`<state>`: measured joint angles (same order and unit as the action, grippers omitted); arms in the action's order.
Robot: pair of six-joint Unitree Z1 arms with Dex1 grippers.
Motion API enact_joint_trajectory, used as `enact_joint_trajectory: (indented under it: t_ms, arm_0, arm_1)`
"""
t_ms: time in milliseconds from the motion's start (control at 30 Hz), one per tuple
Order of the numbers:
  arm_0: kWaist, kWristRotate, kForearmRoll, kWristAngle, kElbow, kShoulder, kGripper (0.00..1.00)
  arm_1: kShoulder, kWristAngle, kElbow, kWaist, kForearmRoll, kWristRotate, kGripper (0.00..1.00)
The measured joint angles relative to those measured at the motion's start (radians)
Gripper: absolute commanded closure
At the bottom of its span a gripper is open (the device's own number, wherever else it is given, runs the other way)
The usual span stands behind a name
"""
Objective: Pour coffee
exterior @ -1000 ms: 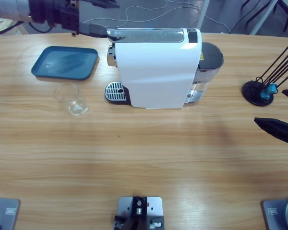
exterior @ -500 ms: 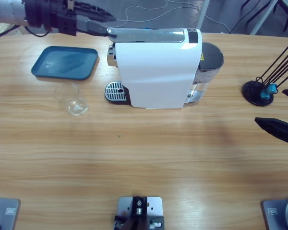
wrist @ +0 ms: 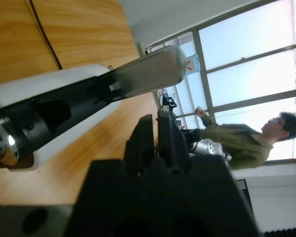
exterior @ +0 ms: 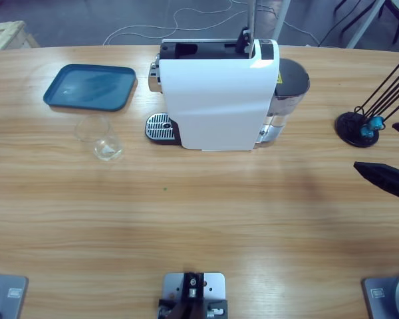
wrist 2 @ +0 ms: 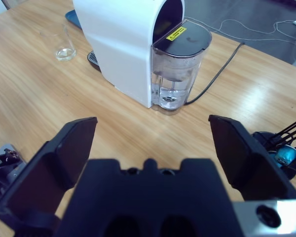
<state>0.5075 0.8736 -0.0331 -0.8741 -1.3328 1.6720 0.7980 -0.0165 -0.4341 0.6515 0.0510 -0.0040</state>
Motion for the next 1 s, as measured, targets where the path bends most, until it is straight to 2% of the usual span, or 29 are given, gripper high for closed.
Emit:
enact_joint_trajectory:
  t_ms: [33, 67, 133, 233, 267, 300, 333, 367, 433, 500, 533, 567, 700, 1000]
  arm_0:
    - [0.003, -0.024, -0.024, 0.018, -0.012, -0.001, 0.054]
    - [0.009, -0.067, -0.068, 0.055, -0.023, -0.005, 0.03]
    - [0.04, -0.2, -0.204, 0.221, -0.057, -0.034, 0.015]
    - [0.104, -0.406, -0.383, 0.517, -0.077, -0.117, 0.013]
    - [0.125, -0.463, -0.425, 0.603, -0.076, -0.142, 0.013]
    - [0.147, -0.514, -0.453, 0.679, -0.066, -0.171, 0.013]
    - [0.164, -0.549, -0.469, 0.733, -0.048, -0.197, 0.017]
    - [0.174, -0.575, -0.48, 0.77, -0.026, -0.221, 0.021]
    - [0.188, -0.613, -0.487, 0.824, 0.042, -0.272, 0.025]
    - [0.193, -0.639, -0.487, 0.857, 0.124, -0.324, 0.03]
    - [0.195, -0.655, -0.483, 0.875, 0.172, -0.354, 0.032]
    - [0.196, -0.667, -0.474, 0.892, 0.219, -0.381, 0.032]
    - [0.198, -0.677, -0.411, 0.964, 0.387, -0.5, 0.032]
    - [0.198, -0.682, -0.356, 0.979, 0.524, -0.556, 0.032]
  arm_1:
    - [-0.004, 0.0, -0.005, 0.0, 0.016, 0.008, 0.0]
    - [-0.01, 0.002, -0.019, 0.0, 0.053, 0.021, 0.0]
    - [-0.018, 0.041, -0.082, 0.0, 0.181, 0.068, 0.0]
    - [-0.015, 0.195, -0.195, -0.019, 0.351, 0.161, 0.0]
    - [-0.004, 0.227, -0.229, -0.062, 0.38, 0.179, 0.025]
    - [0.023, 0.234, -0.267, -0.137, 0.397, 0.194, 0.139]
    - [0.06, 0.224, -0.3, -0.218, 0.407, 0.201, 0.21]
    - [0.103, 0.207, -0.328, -0.292, 0.413, 0.207, 0.21]
    - [0.2, 0.193, -0.365, -0.384, 0.407, 0.225, 0.189]
    - [0.283, 0.18, -0.369, -0.422, 0.372, 0.248, 0.229]
    - [0.328, 0.174, -0.367, -0.43, 0.343, 0.264, 0.29]
    - [0.369, 0.171, -0.363, -0.434, 0.311, 0.284, 0.308]
    - [0.5, 0.168, -0.31, -0.44, 0.175, 0.338, 0.322]
    - [0.574, 0.248, -0.158, -0.448, -0.05, 0.396, 0.322]
